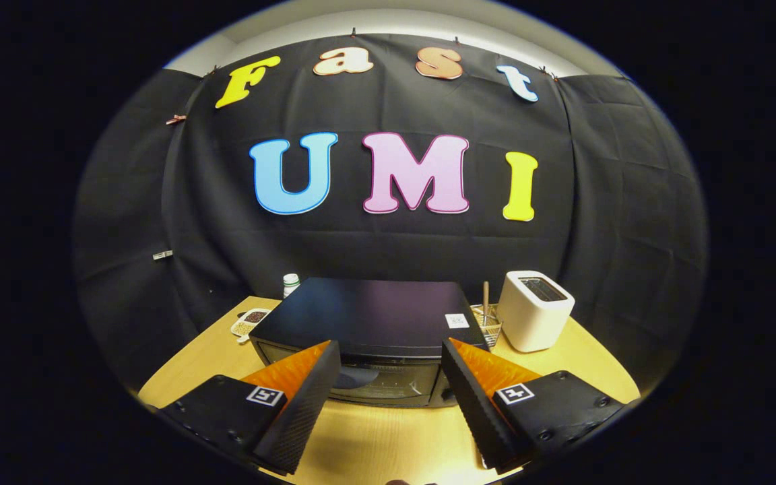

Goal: Open the toaster oven, put the food inside, and close the toaster oven door.

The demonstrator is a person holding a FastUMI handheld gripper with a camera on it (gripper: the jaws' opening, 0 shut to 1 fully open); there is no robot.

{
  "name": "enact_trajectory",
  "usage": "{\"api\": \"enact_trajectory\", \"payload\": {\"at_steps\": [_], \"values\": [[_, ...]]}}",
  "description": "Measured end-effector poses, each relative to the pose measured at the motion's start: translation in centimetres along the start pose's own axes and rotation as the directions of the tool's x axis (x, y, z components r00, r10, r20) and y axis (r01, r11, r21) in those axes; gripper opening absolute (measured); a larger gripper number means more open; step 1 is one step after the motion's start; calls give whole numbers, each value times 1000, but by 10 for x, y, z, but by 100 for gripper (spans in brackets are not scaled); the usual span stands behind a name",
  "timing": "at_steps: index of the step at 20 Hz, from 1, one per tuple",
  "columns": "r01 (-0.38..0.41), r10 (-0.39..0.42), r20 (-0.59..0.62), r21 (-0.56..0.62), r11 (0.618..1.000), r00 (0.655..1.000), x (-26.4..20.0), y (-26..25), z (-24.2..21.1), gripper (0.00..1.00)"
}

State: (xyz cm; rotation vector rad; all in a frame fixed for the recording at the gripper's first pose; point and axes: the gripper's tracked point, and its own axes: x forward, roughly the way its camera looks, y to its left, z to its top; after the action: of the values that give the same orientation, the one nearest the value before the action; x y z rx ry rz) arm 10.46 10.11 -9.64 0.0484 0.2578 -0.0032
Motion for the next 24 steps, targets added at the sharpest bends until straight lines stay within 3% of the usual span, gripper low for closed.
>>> {"api": "enact_trajectory", "payload": {"at_steps": [12,19,24], "values": [[40,-40,-123,-4,999,992,68,41,-62,98],[52,-49,-161,13,999,986,78,45,-69,98],[27,-29,-181,-14,1000,983,60,50,-79,100]]}}
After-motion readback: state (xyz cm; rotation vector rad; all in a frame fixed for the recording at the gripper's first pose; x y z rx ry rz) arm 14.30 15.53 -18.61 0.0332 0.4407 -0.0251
